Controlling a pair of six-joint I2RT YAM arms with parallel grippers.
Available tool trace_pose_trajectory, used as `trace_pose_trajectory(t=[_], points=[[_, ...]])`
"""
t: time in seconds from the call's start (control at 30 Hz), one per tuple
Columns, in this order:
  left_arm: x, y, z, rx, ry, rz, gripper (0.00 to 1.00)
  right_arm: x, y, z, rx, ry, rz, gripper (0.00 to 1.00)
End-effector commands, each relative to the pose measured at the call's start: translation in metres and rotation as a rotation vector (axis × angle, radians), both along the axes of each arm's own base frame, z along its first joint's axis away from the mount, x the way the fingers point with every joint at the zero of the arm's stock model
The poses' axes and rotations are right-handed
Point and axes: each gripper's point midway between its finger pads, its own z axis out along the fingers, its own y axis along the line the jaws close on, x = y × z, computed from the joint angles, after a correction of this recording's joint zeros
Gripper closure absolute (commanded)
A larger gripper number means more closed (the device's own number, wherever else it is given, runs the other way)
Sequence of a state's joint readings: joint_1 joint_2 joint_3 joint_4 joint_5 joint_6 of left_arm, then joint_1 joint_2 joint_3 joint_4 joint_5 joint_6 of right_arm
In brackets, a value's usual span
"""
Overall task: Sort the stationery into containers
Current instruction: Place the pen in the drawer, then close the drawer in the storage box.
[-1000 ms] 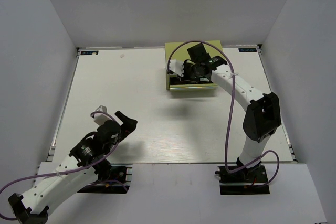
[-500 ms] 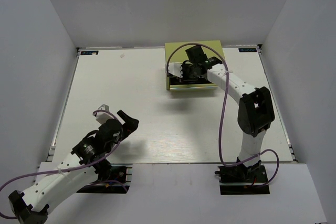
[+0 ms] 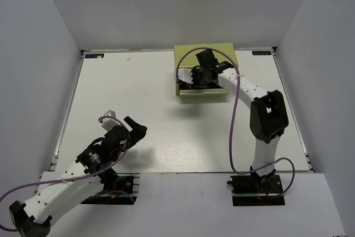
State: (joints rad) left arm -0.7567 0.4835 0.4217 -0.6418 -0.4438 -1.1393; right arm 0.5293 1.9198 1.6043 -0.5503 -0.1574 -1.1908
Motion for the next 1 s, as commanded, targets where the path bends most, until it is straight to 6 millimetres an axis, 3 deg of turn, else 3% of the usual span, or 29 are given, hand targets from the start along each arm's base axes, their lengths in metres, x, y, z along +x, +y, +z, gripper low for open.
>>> trace_pose_trajectory(t=[0.0,0.03,0.07,0.1,0.23,0.37,0.53,0.73,0.97], points=[[0.004,-0.006,0.016,-0.026,-0.035,-0.013,0.00,-0.010,0.001,0.012,0.037,0.014,0.034,0.82],[0.004,-0.006,0.016,-0.026,-0.035,-0.013,0.00,-0.012,0.002,0.011,0.038,0.022,0.039,0.86],[0.004,-0.006,0.016,-0.026,-0.035,-0.013,0.00,-0.018,0.004,0.010,0.050,0.047,0.063,0.98],[0.004,-0.006,0.016,-0.026,-0.035,-0.013,0.00,-0.025,0.004,0.010,0.044,0.069,0.083,1.00],[0.004,-0.006,0.016,-0.026,-0.035,-0.013,0.00,-0.055,0.002,-0.007,0.023,0.196,0.190,1.00],[0.004,-0.006,0.016,-0.026,-0.035,-0.013,0.00,-0.069,0.003,-0.014,0.011,0.238,0.251,1.00],[0.004,-0.006,0.016,-0.026,-0.035,-0.013,0.00,-0.063,0.000,-0.029,-0.021,0.236,0.229,1.00],[0.004,-0.006,0.016,-0.026,-0.035,-0.013,0.00,-0.037,-0.003,-0.053,-0.059,0.187,0.139,1.00],[0.004,-0.006,0.016,-0.026,-0.035,-0.013,0.00,-0.021,-0.003,-0.061,-0.065,0.141,0.081,1.00]])
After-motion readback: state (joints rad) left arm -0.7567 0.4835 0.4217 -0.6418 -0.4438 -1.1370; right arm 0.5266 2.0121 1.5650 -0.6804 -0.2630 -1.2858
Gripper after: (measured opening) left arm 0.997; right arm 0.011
